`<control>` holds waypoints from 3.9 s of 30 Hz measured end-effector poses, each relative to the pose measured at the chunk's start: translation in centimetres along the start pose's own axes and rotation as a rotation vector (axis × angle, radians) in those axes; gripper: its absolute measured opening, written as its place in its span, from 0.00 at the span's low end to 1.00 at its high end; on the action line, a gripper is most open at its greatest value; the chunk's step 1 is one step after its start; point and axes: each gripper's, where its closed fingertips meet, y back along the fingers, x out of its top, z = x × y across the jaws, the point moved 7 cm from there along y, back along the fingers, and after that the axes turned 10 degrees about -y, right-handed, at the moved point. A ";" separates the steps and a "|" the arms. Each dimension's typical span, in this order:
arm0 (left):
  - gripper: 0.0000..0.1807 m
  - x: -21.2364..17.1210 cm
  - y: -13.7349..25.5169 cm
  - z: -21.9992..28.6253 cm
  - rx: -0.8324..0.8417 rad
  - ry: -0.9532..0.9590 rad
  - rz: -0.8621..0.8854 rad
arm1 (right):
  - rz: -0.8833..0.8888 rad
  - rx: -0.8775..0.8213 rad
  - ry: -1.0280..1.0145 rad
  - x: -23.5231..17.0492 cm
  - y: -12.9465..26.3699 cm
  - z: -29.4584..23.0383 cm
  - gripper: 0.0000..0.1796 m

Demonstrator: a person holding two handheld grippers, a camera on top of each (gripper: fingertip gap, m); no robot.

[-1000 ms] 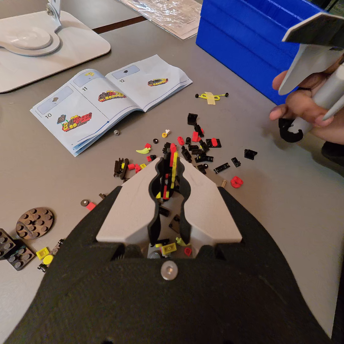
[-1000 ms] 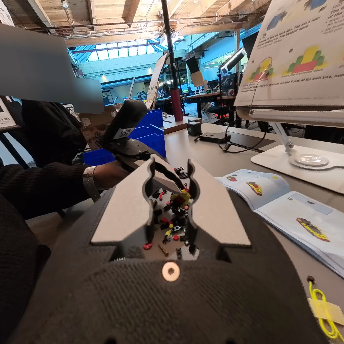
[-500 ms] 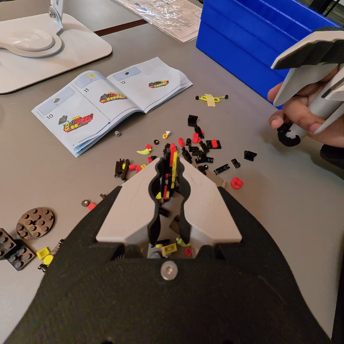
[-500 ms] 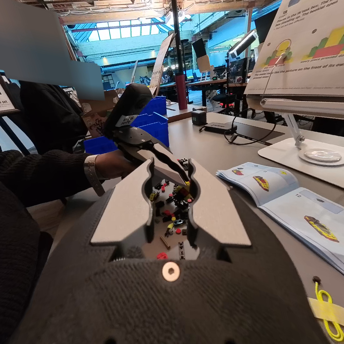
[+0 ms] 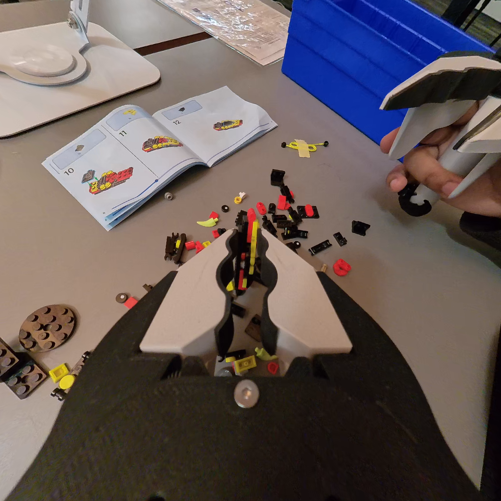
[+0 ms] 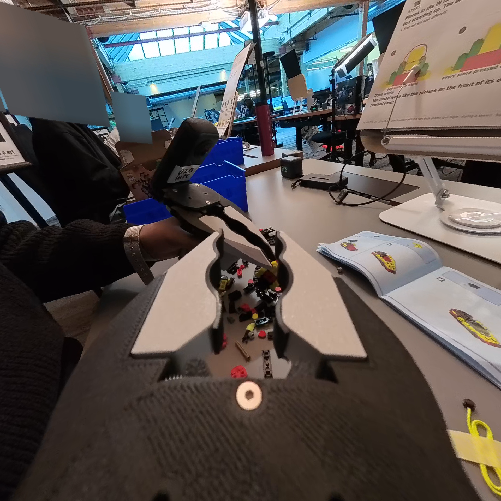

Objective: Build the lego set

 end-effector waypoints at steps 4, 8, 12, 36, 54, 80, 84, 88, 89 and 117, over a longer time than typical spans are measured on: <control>0.05 0.0 0.0 0.0 -0.001 0.001 0.002 | 0.000 0.001 -0.003 0.0 0.0 0.0 0.20; 0.05 0.0 0.0 0.0 -0.001 0.001 0.003 | -0.001 0.001 -0.004 0.0 0.0 0.0 0.20; 0.05 0.0 0.0 0.0 -0.001 0.001 0.002 | -0.001 0.001 -0.005 0.0 0.0 0.0 0.20; 0.05 5.5 -4.2 2.3 0.096 -0.253 -0.171 | 0.206 -0.146 -0.108 2.0 8.9 -1.0 0.19; 0.06 11.8 -12.7 8.7 0.398 -1.083 -0.514 | 0.270 -0.374 -0.098 -0.1 15.4 -3.2 0.18; 0.06 8.6 -3.4 4.0 0.690 -1.025 -0.794 | 0.092 -0.210 -0.063 0.4 7.1 -1.3 0.15; 0.06 8.1 -1.3 3.9 0.723 -1.008 -0.816 | 0.058 -0.146 -0.091 0.1 4.8 -1.0 0.15; 0.06 7.1 0.2 3.2 0.732 -0.965 -0.854 | 0.025 -0.112 -0.076 0.0 2.9 -0.9 0.15; 0.06 6.9 0.5 3.1 0.738 -0.959 -0.862 | 0.016 -0.100 -0.077 -0.1 2.4 -0.9 0.15; 0.05 5.1 -3.5 4.8 0.166 -0.465 -0.397 | 0.042 -0.106 -0.057 0.2 3.3 -1.4 0.15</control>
